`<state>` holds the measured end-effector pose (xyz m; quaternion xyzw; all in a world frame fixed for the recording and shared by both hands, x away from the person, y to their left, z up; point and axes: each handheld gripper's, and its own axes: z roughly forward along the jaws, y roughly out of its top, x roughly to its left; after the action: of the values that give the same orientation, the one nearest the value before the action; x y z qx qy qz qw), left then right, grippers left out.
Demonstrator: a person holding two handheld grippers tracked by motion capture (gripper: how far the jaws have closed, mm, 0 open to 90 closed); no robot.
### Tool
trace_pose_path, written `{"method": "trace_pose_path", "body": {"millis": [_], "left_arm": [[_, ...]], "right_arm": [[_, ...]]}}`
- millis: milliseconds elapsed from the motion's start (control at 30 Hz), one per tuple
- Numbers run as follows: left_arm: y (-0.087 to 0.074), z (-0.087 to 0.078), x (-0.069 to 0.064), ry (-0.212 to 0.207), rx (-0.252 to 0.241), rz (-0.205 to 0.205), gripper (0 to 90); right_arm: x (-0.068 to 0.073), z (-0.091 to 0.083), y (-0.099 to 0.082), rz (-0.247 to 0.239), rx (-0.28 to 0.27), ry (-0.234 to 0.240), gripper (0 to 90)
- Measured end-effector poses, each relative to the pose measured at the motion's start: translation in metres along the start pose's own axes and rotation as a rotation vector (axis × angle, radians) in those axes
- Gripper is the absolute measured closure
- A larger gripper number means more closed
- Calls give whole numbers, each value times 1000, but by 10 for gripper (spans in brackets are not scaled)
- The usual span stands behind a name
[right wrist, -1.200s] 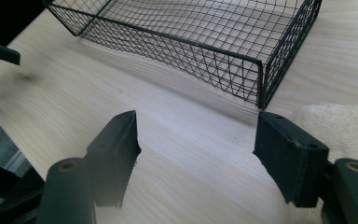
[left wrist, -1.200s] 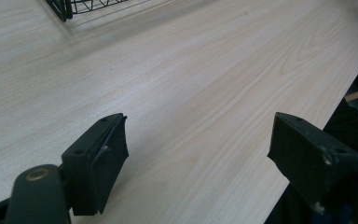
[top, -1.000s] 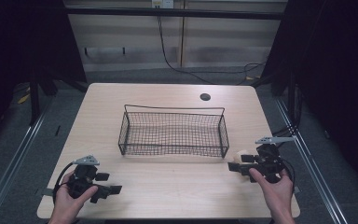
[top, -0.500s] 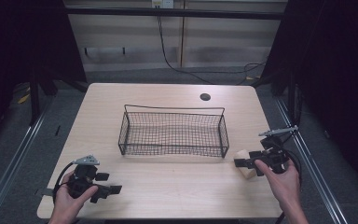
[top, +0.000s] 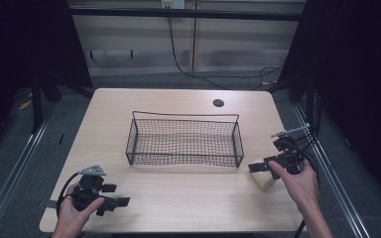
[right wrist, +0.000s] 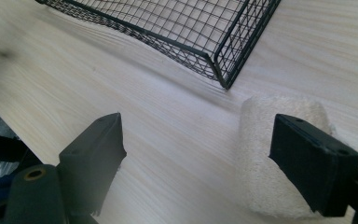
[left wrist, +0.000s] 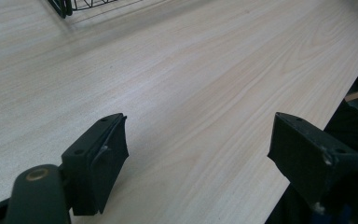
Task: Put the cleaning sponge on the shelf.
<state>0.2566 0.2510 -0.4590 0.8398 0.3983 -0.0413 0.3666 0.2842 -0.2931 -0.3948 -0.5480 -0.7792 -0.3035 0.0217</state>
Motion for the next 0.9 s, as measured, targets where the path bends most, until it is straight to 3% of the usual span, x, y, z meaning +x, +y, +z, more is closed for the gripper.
{"method": "trace_pose_path", "body": {"millis": [167,267,333,467,800,900], "left_arm": [[0,0,1,-1,4,0,190],[0,0,1,0,-3,-2,189],[0,0,1,0,-2,-2,189],[0,0,1,0,-1,-1,189],[0,0,1,1,-1,-1,189],[0,0,1,1,-1,0,189]], "right_arm": [[-3,-1,5,13,29,-9,175],[-5,-1,8,10,49,5,188],[-6,0,9,14,63,38,209],[-9,4,11,17,109,32,218],[-14,1,21,32,153,-9,216],[-16,2,23,19,185,-39,216]]}}
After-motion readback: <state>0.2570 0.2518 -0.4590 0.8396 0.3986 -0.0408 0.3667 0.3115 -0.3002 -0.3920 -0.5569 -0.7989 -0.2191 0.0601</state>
